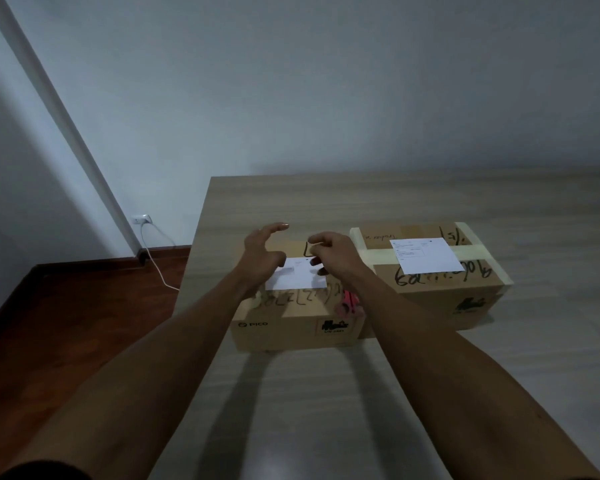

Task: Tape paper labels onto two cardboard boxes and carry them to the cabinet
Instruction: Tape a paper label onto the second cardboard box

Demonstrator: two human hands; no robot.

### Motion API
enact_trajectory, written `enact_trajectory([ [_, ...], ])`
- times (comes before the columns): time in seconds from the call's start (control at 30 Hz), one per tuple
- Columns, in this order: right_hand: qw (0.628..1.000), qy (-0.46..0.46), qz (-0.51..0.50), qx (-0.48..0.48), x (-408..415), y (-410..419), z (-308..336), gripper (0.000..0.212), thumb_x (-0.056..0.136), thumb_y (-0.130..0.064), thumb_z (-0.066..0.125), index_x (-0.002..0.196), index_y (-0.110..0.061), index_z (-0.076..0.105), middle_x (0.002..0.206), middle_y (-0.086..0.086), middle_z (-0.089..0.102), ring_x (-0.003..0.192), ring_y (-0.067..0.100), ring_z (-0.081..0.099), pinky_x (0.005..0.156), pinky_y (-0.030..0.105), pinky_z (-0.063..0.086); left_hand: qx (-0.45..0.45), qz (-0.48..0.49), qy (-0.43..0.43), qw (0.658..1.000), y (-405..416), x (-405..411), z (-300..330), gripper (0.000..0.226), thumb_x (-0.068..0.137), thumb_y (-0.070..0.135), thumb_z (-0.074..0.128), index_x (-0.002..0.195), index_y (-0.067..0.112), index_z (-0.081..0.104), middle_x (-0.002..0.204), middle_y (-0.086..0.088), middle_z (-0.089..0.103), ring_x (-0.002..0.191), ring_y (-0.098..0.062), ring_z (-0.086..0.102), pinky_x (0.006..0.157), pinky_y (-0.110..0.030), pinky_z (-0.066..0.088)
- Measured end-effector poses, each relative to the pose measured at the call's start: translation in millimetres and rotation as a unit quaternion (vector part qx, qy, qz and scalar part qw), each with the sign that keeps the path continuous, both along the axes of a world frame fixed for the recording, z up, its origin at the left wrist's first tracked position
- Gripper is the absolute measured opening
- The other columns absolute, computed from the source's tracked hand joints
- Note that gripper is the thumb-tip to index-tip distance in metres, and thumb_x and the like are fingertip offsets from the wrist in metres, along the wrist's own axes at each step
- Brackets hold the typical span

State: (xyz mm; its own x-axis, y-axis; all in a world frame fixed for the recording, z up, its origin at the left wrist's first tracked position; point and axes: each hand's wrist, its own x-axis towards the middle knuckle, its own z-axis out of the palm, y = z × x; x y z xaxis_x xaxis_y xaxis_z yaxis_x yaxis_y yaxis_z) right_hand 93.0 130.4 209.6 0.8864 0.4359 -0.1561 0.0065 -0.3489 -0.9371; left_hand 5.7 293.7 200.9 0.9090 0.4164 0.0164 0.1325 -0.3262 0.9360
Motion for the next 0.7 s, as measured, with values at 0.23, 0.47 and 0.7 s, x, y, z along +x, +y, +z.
enact_trajectory([
  [0.23,0.971,0.148,-0.040,0.183,1,23,11,0.034,0.091,-0.034,0.066,0.105,-0.005,0.076,0.089,0.003,0.070,0.074,0.015,0.063,0.061,0.031,0.048,-0.030,-0.017,-0.034,0.999,-13,19,22,0.077,0.075,-0.009,0.058,0.133,0.042,0.058,0.148,-0.004,0.036,0.135,-0.019,0.034,0.101,-0.035,0.042],
  [0.47,0.962,0.145,-0.071,0.219,8,23,16,0.032,0.090,-0.035,0.074,0.098,-0.004,0.078,0.078,0.003,0.070,0.065,0.012,0.060,0.055,0.027,0.043,-0.046,-0.033,-0.043,0.998,-23,29,25,0.079,0.074,-0.011,0.056,0.130,0.045,0.057,0.155,-0.008,0.030,0.134,-0.019,0.033,0.089,-0.022,0.041],
  [0.7,0.973,0.117,-0.077,0.184,17,19,10,0.011,0.091,-0.015,0.072,0.090,-0.004,0.074,0.067,0.003,0.064,0.059,0.014,0.055,0.050,0.027,0.042,-0.026,-0.034,-0.027,0.999,-24,35,16,0.081,0.077,-0.012,0.060,0.136,0.044,0.054,0.164,-0.013,0.012,0.151,-0.034,0.022,0.090,-0.022,0.044],
])
